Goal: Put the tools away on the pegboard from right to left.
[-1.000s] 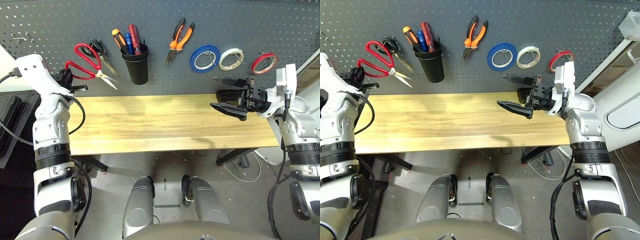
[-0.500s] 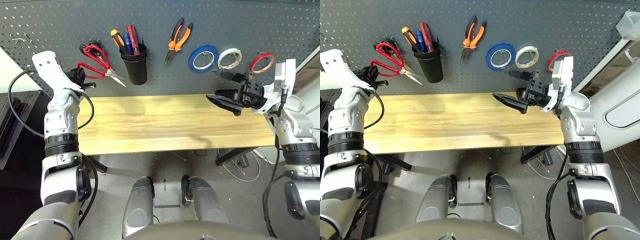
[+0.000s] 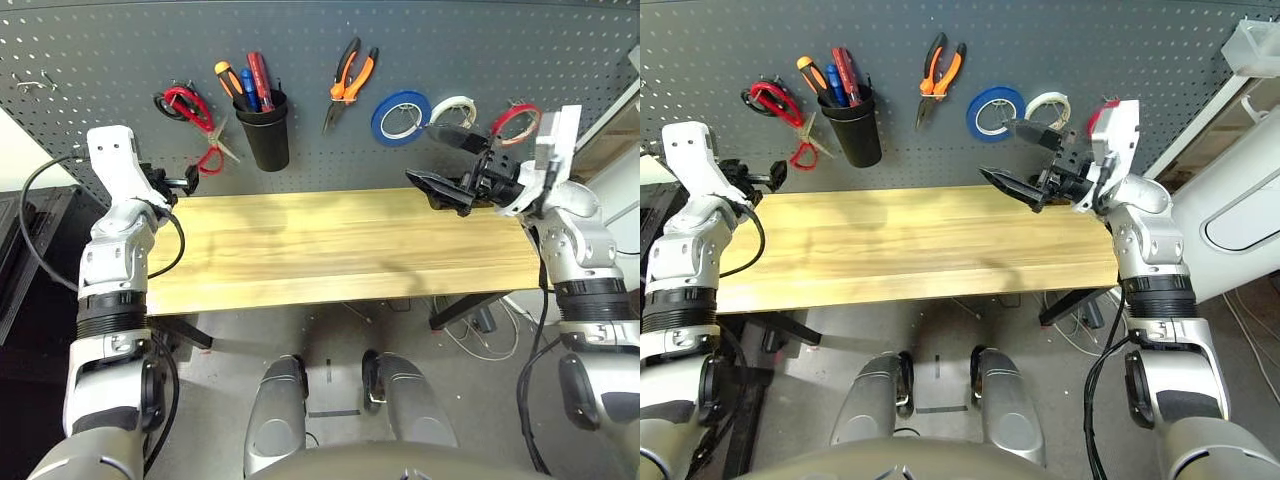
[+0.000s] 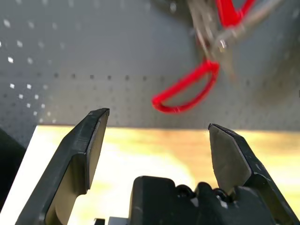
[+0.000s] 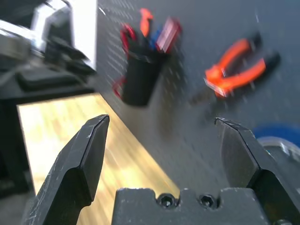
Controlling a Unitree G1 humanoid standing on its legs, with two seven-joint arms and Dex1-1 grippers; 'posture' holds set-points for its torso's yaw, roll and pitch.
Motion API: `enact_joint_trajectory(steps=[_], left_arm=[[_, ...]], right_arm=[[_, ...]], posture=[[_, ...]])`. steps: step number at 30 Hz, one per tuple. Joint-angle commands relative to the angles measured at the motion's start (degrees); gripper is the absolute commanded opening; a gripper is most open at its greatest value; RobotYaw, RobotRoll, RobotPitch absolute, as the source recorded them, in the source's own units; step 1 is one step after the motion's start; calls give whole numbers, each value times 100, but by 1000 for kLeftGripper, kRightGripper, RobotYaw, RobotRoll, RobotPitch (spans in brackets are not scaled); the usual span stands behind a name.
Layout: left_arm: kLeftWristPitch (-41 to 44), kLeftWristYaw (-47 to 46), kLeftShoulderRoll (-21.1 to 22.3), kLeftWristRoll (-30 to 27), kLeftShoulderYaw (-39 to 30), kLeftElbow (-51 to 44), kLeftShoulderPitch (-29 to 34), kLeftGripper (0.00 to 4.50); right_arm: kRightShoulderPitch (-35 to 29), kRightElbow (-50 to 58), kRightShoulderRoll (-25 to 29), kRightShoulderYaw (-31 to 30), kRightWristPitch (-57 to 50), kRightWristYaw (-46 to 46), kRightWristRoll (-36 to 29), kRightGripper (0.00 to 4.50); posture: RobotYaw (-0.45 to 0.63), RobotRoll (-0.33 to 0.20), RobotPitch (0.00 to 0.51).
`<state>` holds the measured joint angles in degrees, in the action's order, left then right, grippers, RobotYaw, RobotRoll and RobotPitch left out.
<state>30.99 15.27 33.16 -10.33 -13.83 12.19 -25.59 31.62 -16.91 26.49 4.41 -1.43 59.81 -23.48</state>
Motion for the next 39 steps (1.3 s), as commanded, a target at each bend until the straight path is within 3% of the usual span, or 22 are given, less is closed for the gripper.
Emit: enact_joint_trajectory(steps=[1, 5, 17, 27, 29, 39], left_arm=[[45, 275, -18, -8, 147, -86, 271, 4457], [-503, 555, -427, -291, 69, -88, 413, 4457], [-2293, 335, -1069, 20, 129, 980, 468, 4457], [-4168, -654, -1118, 328, -293, 2233, 561, 4457], [-4491, -545, -1188, 171, -378, 2357, 608, 4457], [-4748, -548, -1437, 132, -339, 2298, 865, 4457]], right_arm=[[15, -348, 43, -181, -303, -554, 506, 4500], [-11, -603, -78, -237, -519, -1137, 825, 4500], [180, -2194, -688, -48, 595, -2847, 1611, 4500], [16, -2974, -834, 506, 1825, -3841, 1522, 4500], [-35, -3074, -821, 538, 1863, -3906, 1526, 4500], [-9, -3524, -809, 571, 2285, -4222, 1632, 4500]], posture=[[13, 0, 97], [5, 0, 95], [-9, 0, 92], [-19, 0, 85], [-15, 0, 87], [-1, 0, 84]])
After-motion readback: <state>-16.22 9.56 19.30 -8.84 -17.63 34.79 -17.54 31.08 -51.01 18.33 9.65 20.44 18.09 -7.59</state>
